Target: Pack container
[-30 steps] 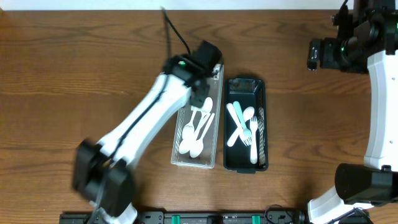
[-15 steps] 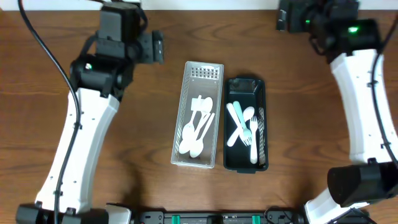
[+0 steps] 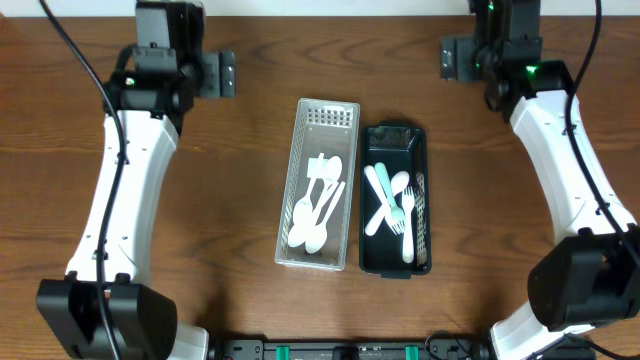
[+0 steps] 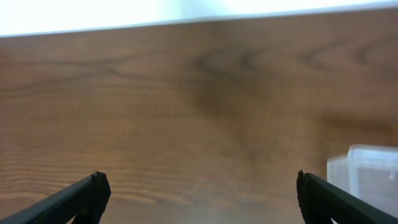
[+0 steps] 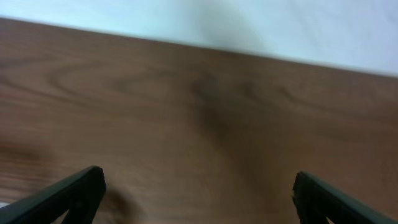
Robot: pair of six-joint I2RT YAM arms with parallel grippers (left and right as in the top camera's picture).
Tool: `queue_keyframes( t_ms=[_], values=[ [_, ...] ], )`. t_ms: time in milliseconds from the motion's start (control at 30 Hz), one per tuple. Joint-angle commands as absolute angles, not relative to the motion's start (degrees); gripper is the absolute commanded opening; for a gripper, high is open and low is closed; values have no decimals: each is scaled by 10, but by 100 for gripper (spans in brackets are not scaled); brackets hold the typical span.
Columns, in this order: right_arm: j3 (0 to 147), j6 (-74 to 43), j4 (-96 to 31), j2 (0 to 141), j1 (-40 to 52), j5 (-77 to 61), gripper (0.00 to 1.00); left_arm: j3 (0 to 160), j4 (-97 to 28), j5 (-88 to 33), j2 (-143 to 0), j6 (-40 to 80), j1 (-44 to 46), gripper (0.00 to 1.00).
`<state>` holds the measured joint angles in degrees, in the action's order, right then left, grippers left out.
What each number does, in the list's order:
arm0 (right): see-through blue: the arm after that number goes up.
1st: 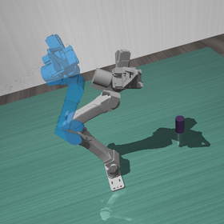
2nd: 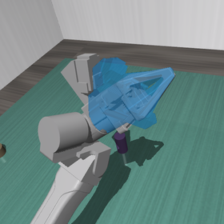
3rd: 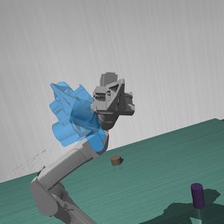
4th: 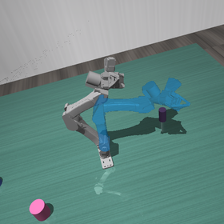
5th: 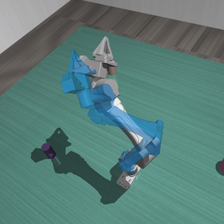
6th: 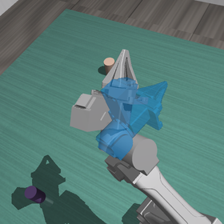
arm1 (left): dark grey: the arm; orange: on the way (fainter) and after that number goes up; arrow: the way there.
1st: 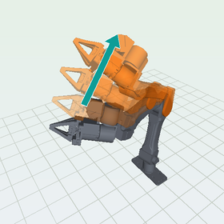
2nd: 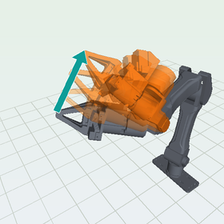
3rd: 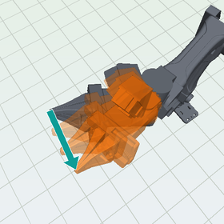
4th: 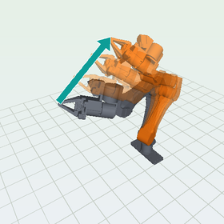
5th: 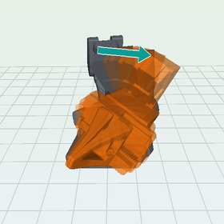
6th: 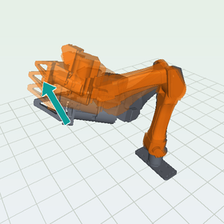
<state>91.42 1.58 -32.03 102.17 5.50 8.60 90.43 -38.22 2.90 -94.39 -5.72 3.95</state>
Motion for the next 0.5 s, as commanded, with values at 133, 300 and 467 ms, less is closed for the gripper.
queue_keyframes(
  t_ms=[133,300,467],
  values=[
    [695,22,-216,863,26,120,99,721,-291,25,-820,-87,41,98],
    [531,22,-136,685,27,120,99,579,-220,21,-681,-63,51,98],
    [416,22,-151,501,34,118,99,448,-186,21,-504,-63,70,98]
  ],
)
